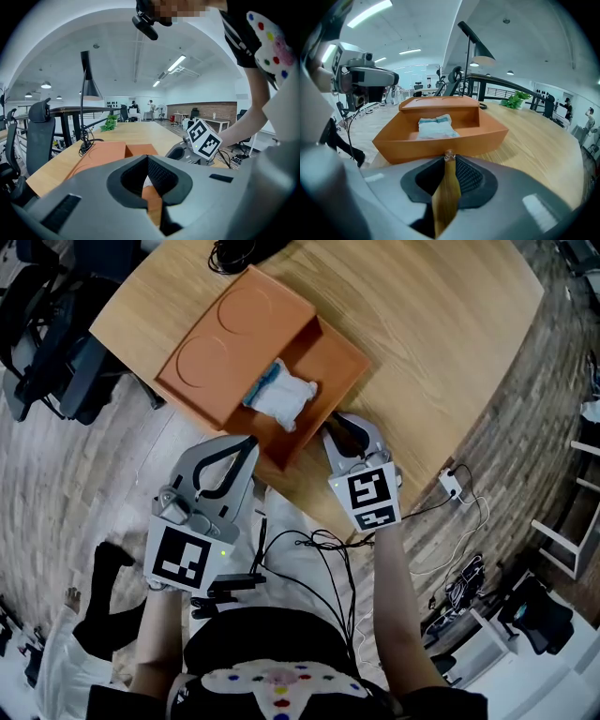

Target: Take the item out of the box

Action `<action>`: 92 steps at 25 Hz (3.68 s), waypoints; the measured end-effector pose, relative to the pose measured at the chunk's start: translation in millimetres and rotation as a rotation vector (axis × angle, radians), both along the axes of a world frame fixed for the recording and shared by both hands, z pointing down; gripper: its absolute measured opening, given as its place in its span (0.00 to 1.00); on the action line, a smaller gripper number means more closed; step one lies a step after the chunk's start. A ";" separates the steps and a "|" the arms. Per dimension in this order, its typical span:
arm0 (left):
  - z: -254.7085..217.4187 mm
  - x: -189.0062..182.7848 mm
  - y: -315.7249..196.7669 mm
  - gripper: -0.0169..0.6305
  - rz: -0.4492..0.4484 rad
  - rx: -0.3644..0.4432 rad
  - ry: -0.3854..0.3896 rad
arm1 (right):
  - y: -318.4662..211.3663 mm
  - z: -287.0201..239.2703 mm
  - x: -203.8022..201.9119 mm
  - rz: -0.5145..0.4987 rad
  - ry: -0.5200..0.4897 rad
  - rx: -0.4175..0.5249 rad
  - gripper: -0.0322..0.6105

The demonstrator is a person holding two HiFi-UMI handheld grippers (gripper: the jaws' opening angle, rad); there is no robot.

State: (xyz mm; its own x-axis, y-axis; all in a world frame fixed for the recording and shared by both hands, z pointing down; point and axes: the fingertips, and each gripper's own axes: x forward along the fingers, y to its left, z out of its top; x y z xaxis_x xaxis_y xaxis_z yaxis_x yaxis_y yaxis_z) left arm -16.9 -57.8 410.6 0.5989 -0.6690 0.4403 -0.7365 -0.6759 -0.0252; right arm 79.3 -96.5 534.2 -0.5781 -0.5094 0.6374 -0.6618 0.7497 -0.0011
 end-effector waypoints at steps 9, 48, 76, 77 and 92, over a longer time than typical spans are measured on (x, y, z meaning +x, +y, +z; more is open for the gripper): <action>-0.4 3.3 0.5 0.03 0.012 -0.004 -0.006 | 0.6 -0.2 1.8 0.023 -0.017 0.000 0.19; -96.8 16.4 -9.4 0.03 0.147 0.115 0.011 | 44.8 -221.0 78.4 0.466 -0.140 0.364 0.06; 0.2 57.2 -27.9 0.17 0.301 -0.083 -0.221 | 60.6 -200.0 93.8 0.536 -0.132 0.306 0.06; 4.9 58.9 -29.2 0.17 0.298 -0.096 -0.222 | 59.6 -200.5 93.8 0.542 -0.140 0.308 0.06; 71.8 70.7 -46.6 0.17 0.209 -0.256 -0.333 | 55.5 -179.1 120.2 0.597 -0.166 0.252 0.06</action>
